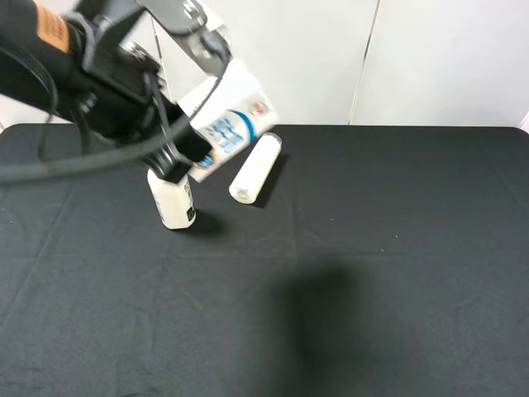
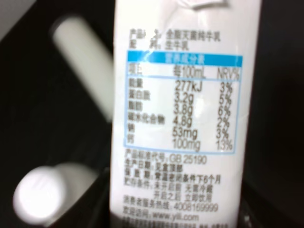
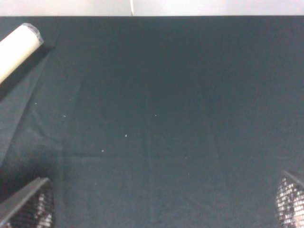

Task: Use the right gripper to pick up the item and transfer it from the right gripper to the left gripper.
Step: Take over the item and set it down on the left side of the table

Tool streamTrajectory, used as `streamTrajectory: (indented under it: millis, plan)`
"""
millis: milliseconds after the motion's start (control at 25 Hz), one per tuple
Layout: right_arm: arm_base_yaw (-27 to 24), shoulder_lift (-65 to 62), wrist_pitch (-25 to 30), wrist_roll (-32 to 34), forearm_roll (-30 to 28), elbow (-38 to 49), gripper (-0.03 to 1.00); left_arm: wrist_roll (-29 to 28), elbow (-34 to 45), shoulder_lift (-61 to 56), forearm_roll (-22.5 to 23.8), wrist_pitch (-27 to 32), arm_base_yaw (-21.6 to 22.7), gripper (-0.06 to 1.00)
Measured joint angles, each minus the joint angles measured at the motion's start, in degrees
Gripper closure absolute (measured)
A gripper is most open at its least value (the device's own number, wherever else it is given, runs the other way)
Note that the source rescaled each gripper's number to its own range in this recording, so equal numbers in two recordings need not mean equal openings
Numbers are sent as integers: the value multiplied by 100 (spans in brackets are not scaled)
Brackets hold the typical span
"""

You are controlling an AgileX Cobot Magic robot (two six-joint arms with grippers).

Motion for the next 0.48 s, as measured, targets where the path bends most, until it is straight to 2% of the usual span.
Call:
streamTrajectory:
  millis: [200,360,480]
  plan:
    - [0,0,0,0,0,0,-3,-601,-319,0,387,787,608,94]
    - [0,0,0,0,0,0,-3,-818,-527,0,666,1342,1164,94]
    - [0,0,0,0,0,0,-3,-939,-540,0,686,1497,1565,94]
